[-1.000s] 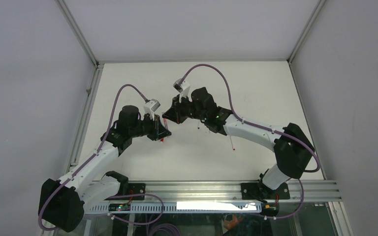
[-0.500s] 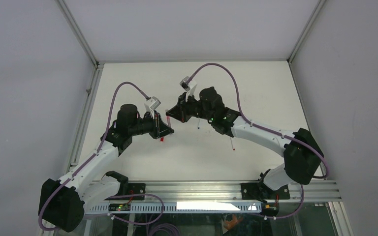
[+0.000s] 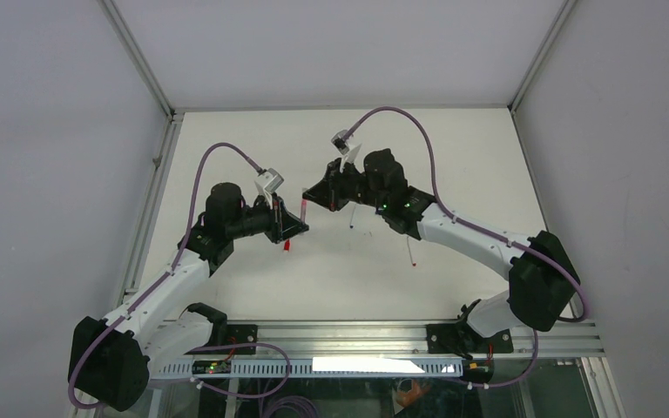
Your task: Insert the pens into the pen caps
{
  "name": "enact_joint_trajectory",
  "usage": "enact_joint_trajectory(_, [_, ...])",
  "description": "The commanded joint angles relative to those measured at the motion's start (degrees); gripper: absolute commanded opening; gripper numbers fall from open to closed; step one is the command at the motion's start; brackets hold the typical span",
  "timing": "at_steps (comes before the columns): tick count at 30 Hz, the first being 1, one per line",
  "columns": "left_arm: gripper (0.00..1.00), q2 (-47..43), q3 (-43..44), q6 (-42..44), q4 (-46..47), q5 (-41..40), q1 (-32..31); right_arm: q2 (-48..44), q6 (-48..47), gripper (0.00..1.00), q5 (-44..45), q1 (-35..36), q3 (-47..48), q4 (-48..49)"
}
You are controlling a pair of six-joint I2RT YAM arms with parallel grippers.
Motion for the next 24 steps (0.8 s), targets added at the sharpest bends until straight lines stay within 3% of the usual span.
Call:
enact_joint_trajectory(1, [0.0, -2.5, 4.3, 2.0, 22.8, 1.0, 0.9, 3.6, 0.8, 0.0, -3.5, -0.2, -4.9, -17.8])
enact_joint_trajectory(2, [0.0, -2.2, 4.3, 2.0, 22.8, 1.6, 0.9, 3.4, 1.5, 0.0, -3.9, -0.8, -5.0, -16.5])
enact_joint_trajectory(6, [0.0, -0.3, 3.9, 1.5, 22.9, 2.8, 0.9, 2.0, 4.0, 0.25, -4.7, -2.6, -5.7, -10.0])
enact_joint_trajectory(9, [0.0, 0.3, 3.2, 1.2, 23.3, 3.2, 0.9, 0.8, 4.5, 0.34, -5.8, -3.3, -5.7, -5.1])
enact_joint_trajectory(20, [0.0, 4.2, 2.1, 0.2, 26.3, 3.7, 0.9, -2.5, 5.0, 0.39, -9.4, -5.2, -7.9, 5.0])
enact_joint_trajectory(24, [0.0, 5.1, 1.7, 0.2, 26.7, 3.7, 0.9, -6.5, 6.8, 0.4, -8.9, -6.7, -13.2, 14.8])
